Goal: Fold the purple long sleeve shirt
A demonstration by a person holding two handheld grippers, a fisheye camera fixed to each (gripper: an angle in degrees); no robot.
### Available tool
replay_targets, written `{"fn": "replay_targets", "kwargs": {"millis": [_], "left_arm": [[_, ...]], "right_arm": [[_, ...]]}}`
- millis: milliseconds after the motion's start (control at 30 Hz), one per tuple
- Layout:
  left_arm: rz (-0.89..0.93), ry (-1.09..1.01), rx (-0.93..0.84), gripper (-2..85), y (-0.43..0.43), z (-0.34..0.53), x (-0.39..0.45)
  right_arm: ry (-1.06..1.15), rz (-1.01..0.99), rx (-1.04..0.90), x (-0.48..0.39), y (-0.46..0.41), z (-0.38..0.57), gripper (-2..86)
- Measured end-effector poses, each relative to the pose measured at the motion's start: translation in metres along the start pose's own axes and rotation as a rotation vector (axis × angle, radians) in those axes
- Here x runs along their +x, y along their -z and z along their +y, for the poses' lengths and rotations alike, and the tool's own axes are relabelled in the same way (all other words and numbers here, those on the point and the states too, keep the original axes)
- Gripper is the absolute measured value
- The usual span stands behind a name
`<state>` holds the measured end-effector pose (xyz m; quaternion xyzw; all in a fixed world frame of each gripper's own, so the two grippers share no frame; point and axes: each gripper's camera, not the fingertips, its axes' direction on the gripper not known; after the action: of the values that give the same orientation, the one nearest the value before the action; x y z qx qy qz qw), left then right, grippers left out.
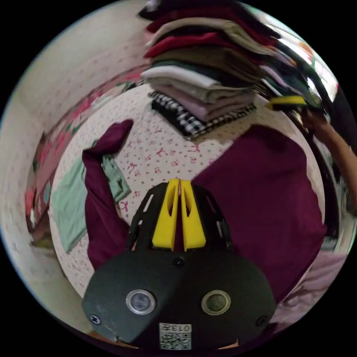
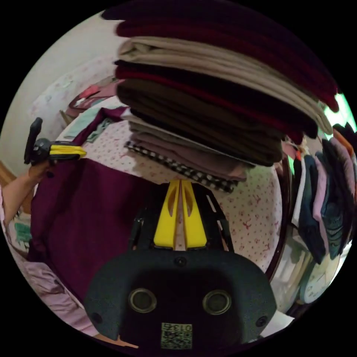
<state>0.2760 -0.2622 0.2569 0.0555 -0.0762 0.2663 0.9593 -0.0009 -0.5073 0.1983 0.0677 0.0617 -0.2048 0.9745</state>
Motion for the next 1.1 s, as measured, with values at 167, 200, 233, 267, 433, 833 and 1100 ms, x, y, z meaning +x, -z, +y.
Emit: {"fn": "replay_targets", "kwargs": {"millis": [167,200,233,267,433,833,1100], "left_arm": [[0.049,0.125,0.116,0.4,0.018,0.015,-0.019],[0.038,0.088,0.103,0.5,0.018,0.019,-0.011],[0.032,0.038,0.094,0.5,0.018,0.023,0.002],[0.028,0.015,0.09,0.5,0.017,0.026,0.008],[0.006,-0.115,0.05,0.5,0.004,0.034,0.067],[0.044,-0.253,0.012,0.4,-0.01,0.033,0.135],[0.077,-0.251,-0.002,0.5,-0.011,0.035,0.148]], "right_arm": [[-0.105,-0.071,-0.003,0.026,0.023,0.052,0.7],[-0.104,-0.083,-0.007,0.024,0.026,0.063,0.8],[-0.108,-0.107,-0.016,0.02,0.031,0.085,1.1],[-0.123,-0.126,-0.024,0.015,0.033,0.108,1.6],[-0.137,-0.158,-0.125,-0.016,0.023,0.165,3.7],[-0.266,-0.073,-0.166,-0.005,0.02,0.198,6.1],[-0.247,-0.14,-0.154,-0.004,0.02,0.201,5.5]]}}
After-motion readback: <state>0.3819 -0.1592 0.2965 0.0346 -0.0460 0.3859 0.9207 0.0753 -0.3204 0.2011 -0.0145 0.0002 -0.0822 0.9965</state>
